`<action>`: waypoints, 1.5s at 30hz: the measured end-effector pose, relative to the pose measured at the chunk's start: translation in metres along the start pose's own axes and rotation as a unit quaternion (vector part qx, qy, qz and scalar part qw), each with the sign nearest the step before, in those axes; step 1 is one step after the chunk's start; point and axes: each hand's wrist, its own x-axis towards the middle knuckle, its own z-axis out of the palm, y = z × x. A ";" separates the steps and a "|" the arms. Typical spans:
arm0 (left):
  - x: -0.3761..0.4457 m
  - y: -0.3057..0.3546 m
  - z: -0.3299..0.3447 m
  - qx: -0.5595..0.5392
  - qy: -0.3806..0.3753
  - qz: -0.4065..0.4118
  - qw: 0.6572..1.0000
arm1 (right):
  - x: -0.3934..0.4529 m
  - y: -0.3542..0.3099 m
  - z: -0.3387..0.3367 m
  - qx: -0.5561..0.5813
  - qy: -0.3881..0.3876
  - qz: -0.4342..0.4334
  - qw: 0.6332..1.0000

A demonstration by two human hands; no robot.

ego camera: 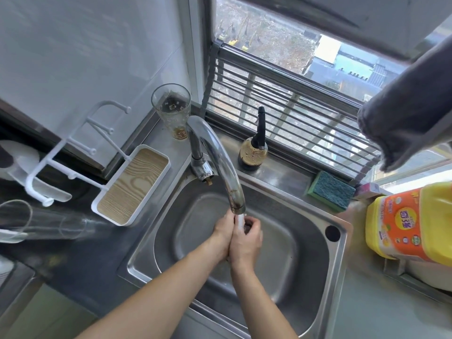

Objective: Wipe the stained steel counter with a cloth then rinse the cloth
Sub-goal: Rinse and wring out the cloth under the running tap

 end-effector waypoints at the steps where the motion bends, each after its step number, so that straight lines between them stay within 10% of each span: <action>1: -0.001 -0.001 -0.001 0.017 -0.008 -0.001 1.000 | 0.003 -0.001 -0.001 -0.020 0.007 -0.005 1.000; 15: -0.004 -0.008 -0.016 0.117 -0.007 0.104 0.988 | 0.021 -0.004 -0.010 -0.091 -0.028 -0.045 0.994; 22: -0.010 -0.004 -0.052 0.220 -0.117 0.178 0.952 | 0.040 0.003 -0.023 0.129 -0.083 0.177 0.972; 27: -0.013 0.001 -0.045 0.074 -0.005 0.046 0.996 | 0.019 0.006 -0.023 0.016 -0.169 0.029 0.985; 33: -0.014 0.006 -0.030 0.013 0.141 0.116 0.983 | -0.005 0.000 -0.023 -0.057 -0.011 -0.074 0.996; 37: -0.024 0.006 -0.020 -0.015 0.025 0.048 0.998 | -0.026 0.009 -0.006 -0.059 -0.030 -0.153 0.986; 41: -0.031 -0.009 -0.014 0.103 -0.031 0.099 0.989 | 0.022 -0.005 -0.006 -0.007 0.071 0.018 0.997; 45: -0.029 -0.006 -0.015 0.128 -0.014 0.145 0.981 | 0.023 -0.011 -0.002 -0.041 -0.017 0.066 0.997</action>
